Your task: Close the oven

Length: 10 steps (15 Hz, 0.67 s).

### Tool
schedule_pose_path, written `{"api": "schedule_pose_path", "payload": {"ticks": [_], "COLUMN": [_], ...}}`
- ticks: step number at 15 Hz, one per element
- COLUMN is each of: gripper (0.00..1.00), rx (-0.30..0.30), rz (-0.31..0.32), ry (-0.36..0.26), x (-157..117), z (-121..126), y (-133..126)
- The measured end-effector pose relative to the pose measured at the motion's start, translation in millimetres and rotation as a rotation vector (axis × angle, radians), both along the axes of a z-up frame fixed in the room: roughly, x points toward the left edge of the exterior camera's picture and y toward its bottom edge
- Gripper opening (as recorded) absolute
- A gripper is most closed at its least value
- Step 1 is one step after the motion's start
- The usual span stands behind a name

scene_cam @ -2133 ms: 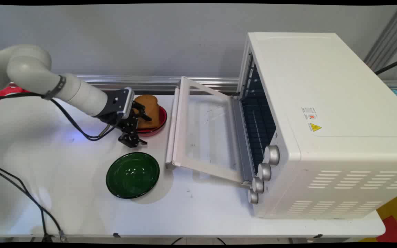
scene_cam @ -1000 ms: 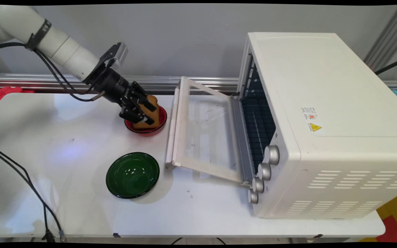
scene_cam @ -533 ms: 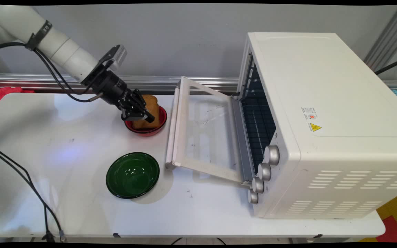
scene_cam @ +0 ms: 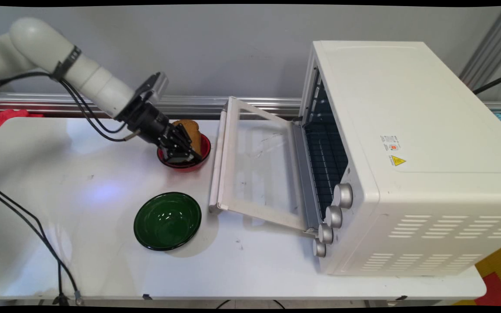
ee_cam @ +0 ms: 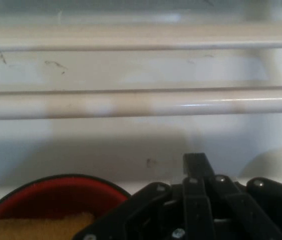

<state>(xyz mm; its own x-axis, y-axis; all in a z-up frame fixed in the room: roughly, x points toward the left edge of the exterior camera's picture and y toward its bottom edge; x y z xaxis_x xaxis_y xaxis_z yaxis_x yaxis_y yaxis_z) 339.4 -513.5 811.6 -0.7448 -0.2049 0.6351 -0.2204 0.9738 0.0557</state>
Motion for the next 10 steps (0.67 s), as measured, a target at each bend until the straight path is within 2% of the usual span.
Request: {"api": "schedule_pose_path", "payload": {"ticks": [6,10], "gripper": [0.0,0.0], "rx": [0.001,0.0], "rz": [0.022,0.044], "ry": [0.053,0.104], "x": [-16.0,-23.1], "z": [-34.5,-40.6], "y": [-5.3,-7.8]}}
